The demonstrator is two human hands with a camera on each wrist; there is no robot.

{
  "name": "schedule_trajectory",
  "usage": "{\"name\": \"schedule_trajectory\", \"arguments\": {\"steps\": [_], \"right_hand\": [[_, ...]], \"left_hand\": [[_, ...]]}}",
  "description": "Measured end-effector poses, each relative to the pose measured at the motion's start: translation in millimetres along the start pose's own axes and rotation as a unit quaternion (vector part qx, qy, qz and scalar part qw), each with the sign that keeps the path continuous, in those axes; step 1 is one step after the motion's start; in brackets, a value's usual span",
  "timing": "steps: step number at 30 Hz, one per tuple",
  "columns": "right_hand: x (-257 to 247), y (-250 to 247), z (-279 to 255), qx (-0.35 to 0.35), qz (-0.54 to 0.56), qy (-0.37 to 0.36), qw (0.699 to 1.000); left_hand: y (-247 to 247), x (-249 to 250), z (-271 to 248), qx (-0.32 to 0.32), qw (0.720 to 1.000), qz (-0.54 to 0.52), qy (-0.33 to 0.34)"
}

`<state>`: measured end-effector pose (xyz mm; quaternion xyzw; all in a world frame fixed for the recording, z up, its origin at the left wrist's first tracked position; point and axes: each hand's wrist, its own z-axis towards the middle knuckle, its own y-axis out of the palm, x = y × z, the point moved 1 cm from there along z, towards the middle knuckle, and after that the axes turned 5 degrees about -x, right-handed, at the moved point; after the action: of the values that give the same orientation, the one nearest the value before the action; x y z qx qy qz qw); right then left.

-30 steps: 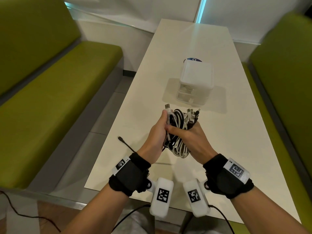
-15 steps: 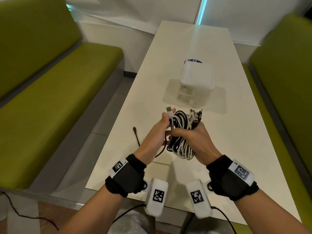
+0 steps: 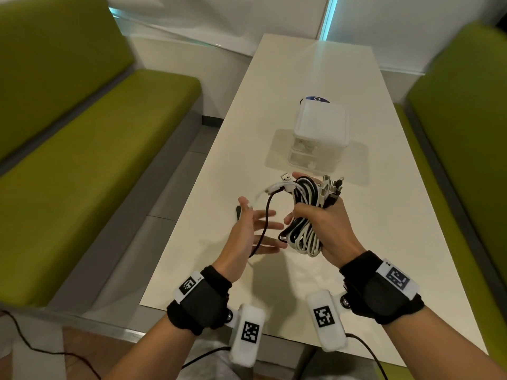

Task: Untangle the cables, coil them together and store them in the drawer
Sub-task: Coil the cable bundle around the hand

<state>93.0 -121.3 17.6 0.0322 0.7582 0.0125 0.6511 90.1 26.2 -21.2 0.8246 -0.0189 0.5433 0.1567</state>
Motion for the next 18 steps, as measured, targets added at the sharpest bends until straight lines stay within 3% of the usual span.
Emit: {"name": "schedule_trajectory", "arguments": {"steps": [2,7,10,15,18], "right_hand": [[1,0,1,0.001,0.014,-0.001,1.000],[5,-4,0,-0.012,-0.022,0.023,0.999],[8,-3,-2,-0.024,-0.030,0.049,0.998],[10,-2,-4,-0.049,-0.033,0.084,0.995],[6,-2,-5,-0.078,0.024,0.111,0.990]], "left_hand": [[2,0,-3,0.000,0.999,0.035,0.026],[8,17,-2,0.044,0.978,0.074,0.190],[14,27,0,0.011,0.979,0.076,0.189],[11,30,4,0.101,0.972,-0.075,0.200],[2,36,11,0.114,0.966,-0.070,0.221]]}}
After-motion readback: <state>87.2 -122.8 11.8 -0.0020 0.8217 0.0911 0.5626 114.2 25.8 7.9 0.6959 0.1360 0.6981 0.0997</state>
